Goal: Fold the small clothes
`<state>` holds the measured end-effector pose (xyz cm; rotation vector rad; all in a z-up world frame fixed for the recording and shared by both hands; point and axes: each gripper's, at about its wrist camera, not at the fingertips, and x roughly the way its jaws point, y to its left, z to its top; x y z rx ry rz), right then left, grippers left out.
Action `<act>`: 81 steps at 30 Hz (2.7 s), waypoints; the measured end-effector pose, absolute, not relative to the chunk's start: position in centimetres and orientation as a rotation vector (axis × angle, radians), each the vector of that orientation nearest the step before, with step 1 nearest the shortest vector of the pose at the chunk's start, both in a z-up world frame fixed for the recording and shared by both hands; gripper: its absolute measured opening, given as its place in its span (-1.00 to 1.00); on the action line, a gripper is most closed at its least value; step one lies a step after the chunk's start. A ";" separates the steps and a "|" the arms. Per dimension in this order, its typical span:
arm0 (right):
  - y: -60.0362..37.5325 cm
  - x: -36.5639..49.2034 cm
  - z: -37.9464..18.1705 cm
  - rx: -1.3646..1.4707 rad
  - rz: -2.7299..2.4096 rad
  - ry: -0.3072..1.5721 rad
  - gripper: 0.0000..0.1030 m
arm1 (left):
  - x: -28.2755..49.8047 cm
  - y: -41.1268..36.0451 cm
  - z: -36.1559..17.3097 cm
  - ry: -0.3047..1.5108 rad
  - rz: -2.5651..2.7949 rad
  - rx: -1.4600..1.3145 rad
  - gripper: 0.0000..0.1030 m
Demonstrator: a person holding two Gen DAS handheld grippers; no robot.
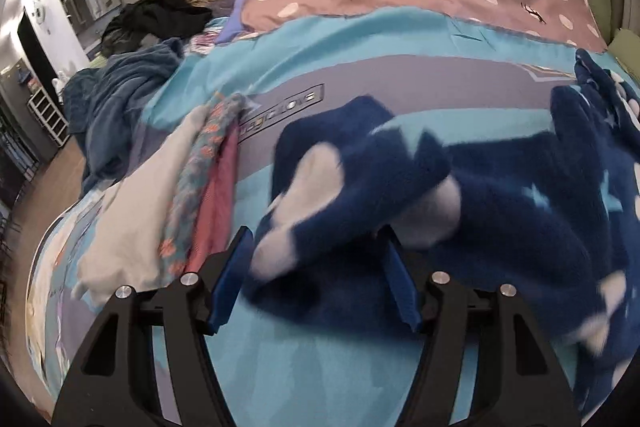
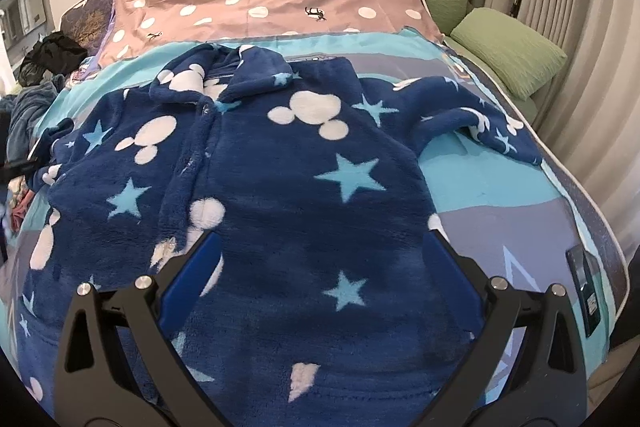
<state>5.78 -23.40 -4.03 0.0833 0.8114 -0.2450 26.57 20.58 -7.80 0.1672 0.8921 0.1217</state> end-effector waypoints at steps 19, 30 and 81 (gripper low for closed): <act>-25.8 7.5 -3.8 0.296 -0.080 0.884 0.96 | 17.4 -1.8 -6.0 0.916 -0.633 -0.030 -0.80; -21.4 13.9 -2.5 0.416 0.376 0.933 -0.40 | 17.6 -1.2 -7.0 0.915 -0.619 -0.054 -0.80; -35.4 19.4 -5.8 0.428 0.017 1.106 0.04 | 15.7 5.7 -6.3 0.884 -0.263 0.050 0.12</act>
